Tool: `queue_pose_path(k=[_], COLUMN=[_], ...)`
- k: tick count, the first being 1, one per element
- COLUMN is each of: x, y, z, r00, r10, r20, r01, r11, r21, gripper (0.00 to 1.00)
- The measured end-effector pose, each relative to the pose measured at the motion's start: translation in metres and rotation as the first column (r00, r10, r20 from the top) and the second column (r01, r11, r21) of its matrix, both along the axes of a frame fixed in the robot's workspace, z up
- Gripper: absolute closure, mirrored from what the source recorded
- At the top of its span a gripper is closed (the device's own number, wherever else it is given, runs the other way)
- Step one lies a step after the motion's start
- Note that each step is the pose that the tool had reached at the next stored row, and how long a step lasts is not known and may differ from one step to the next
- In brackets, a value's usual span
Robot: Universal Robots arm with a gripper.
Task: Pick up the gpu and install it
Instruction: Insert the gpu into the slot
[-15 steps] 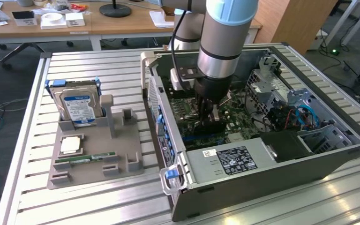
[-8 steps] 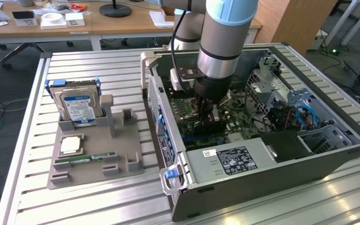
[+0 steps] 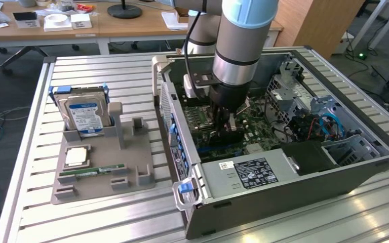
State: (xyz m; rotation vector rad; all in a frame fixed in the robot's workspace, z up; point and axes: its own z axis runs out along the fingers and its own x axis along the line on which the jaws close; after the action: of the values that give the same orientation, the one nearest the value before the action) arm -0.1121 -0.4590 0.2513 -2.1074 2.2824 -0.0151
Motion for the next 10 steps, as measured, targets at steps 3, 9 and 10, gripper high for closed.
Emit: queue_pose_path(k=[3,9,10], x=[0.0,0.0,0.0], y=[-0.0001,-0.0001,-0.0001], z=[0.0003,0.0077,0.0106], r00=[1.0,1.0,1.0], r10=[0.0,0.0,0.0], r20=[-0.0004,-0.0005,-0.0004], r01=[0.0,0.0,0.0], r11=[1.0,1.0,1.0], r21=[-0.0006,-0.0009,-0.0008], gripper=[0.61,0.54,0.54])
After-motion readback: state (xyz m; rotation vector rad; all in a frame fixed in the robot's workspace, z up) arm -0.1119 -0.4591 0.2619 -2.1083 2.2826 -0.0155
